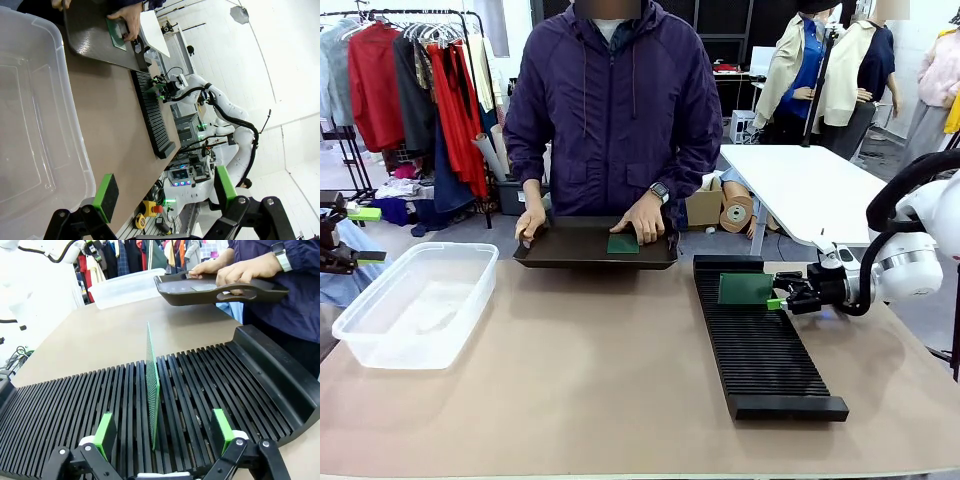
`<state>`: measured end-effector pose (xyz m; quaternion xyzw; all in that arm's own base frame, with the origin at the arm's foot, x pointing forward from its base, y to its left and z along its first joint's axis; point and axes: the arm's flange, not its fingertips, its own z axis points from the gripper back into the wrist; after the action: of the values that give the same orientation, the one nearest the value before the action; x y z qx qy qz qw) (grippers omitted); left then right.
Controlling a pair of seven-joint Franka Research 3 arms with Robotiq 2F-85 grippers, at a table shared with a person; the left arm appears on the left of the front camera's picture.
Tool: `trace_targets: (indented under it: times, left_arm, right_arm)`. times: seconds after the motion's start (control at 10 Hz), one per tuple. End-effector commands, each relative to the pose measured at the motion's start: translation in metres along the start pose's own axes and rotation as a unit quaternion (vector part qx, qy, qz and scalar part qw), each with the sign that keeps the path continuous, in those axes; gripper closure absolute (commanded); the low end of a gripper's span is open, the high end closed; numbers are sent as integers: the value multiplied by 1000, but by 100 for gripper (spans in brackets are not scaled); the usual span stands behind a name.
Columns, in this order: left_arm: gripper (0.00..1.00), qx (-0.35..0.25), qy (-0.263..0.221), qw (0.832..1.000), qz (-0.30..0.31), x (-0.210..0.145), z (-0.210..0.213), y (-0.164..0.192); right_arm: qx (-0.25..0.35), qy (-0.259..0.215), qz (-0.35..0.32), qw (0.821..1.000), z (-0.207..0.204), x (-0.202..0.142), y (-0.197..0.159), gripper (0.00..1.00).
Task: Sort PCBs into racks and boxes based on the side picked up.
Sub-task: Pick up the Blank PCB handed by the Human.
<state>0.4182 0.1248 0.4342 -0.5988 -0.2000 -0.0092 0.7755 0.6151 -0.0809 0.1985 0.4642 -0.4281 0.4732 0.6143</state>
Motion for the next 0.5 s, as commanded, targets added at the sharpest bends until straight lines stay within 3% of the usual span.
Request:
trace_targets:
  times: [0.0,0.4]
  left_arm:
    - [0,2,-1,1000,6,1,0,-1]
    - [0,2,-1,1000,6,1,0,-1]
  right_arm:
    - [1,2,1,1000,-1,2,0,0]
    - [1,2,1,1000,-1,2,0,0]
